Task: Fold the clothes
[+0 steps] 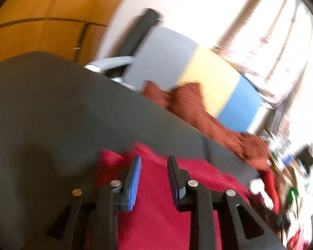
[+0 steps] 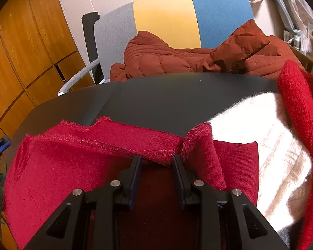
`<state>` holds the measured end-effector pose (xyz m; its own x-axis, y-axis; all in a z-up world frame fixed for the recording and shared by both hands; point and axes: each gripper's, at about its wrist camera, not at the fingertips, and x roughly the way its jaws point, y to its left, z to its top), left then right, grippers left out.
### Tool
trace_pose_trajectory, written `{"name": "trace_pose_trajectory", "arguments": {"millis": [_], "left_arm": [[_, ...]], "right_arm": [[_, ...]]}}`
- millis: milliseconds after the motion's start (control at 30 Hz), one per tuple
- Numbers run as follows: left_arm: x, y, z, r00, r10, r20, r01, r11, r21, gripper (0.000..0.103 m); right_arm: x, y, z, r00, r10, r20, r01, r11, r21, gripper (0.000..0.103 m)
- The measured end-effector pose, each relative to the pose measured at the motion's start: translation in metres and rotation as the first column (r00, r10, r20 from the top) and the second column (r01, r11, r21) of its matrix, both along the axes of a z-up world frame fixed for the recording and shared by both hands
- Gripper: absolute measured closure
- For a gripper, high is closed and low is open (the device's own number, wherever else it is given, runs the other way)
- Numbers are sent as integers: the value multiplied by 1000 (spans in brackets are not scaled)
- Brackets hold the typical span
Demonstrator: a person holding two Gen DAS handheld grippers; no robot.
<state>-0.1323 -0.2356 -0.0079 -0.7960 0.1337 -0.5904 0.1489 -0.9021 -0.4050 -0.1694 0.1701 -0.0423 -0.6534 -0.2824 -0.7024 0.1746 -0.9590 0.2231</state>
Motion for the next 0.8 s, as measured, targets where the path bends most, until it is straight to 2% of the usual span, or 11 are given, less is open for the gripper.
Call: {"name": "trace_pose_trajectory", "arguments": {"millis": [67, 133, 167, 267, 333, 433, 500, 600, 633, 700, 800], "left_arm": [[8, 23, -7, 997, -70, 19, 71, 996, -52, 77], [15, 21, -16, 997, -56, 47, 59, 996, -67, 77], [19, 20, -21, 997, -47, 62, 51, 996, -73, 84], [30, 15, -34, 994, -19, 104, 29, 995, -94, 84], [46, 9, -24, 997, -22, 75, 29, 996, -86, 83], [74, 1, -6, 1000, 6, 17, -4, 992, -125, 79], [84, 7, 1, 1000, -6, -29, 3, 995, -101, 79], [72, 22, 8, 995, -82, -59, 78, 995, -69, 78], [68, 35, 10, 990, -125, -64, 121, 991, -61, 78], [51, 71, 11, 971, -233, -50, 229, 971, -69, 78], [28, 133, 7, 926, -377, 1, 376, 923, -78, 78]], "right_arm": [[0, 0, 0, 1000, 0, 0, 0, 1000, 0, 71], [0, 0, 0, 1000, 0, 0, 0, 1000, 0, 71], [0, 0, 0, 1000, 0, 0, 0, 1000, 1, 71], [0, 1, 3, 1000, 6, 11, -6, 1000, 2, 70], [3, 3, 8, 1000, 5, 18, -5, 1000, 2, 68], [41, 33, 37, 996, -52, -73, 44, 994, -104, 47], [74, 61, 47, 986, -130, -100, 110, 976, -186, 41], [114, 96, 37, 977, -212, -18, 202, 951, -236, 44], [124, 103, 31, 976, -216, 18, 214, 947, -239, 52], [144, 112, 20, 974, -215, 70, 226, 943, -246, 66], [166, 115, 12, 977, -197, 82, 212, 941, -265, 67]]}}
